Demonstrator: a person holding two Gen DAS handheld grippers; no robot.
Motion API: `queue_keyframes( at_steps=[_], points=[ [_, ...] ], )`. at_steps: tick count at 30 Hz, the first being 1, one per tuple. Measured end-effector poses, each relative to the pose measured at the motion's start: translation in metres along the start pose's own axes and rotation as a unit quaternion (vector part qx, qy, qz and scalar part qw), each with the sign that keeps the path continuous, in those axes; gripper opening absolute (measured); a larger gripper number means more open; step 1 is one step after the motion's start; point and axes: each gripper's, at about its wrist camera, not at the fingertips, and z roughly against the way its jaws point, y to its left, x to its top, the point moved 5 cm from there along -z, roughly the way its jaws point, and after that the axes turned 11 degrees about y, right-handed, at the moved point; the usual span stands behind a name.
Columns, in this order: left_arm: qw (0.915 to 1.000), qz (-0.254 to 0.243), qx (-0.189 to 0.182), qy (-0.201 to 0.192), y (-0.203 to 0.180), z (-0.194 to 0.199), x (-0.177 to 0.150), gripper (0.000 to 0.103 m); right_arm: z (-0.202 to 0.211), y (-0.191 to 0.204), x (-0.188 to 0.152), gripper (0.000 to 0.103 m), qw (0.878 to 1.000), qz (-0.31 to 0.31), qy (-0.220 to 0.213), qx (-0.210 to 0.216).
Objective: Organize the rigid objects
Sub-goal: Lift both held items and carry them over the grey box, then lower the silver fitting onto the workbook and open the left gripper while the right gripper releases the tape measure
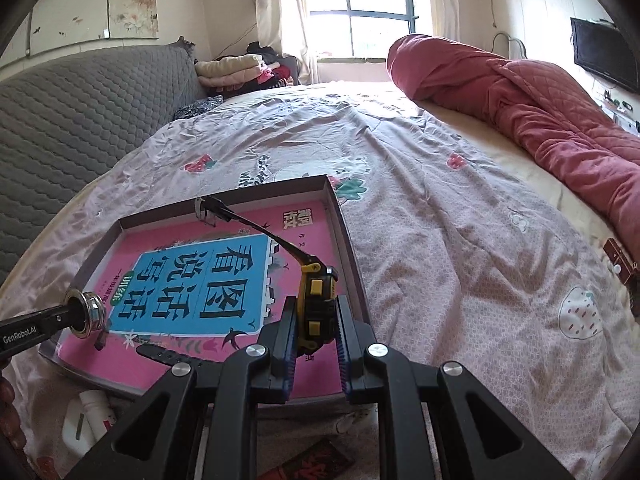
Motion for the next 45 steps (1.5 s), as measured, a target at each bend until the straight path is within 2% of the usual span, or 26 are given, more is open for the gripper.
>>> queue_keyframes(
  at_steps=[12, 28, 36, 45],
  points=[
    [0.9998, 0.008, -0.014, 0.013, 0.004, -0.01, 0.007, 0.01, -0.007, 0.007, -0.003, 0.017, 0.999, 0.034, 0.012, -0.024],
    [0.9997, 0.013, -0.012, 0.015, 0.005, -0.015, 0.008, 0.011, -0.002, 0.004, -0.001, 0.018, 0.998, 0.044, -0.004, -0.04],
    [0.9982, 0.027, -0.014, 0.051, 0.009, -0.013, 0.011, 0.011, 0.007, 0.008, 0.001, 0.018, 0.998, 0.046, -0.028, -0.031],
    [0.9966, 0.04, -0.011, 0.072, 0.019, -0.005, 0.01, 0.011, 0.01, 0.008, 0.003, 0.018, 0.998, 0.048, -0.034, -0.03]
  ],
)
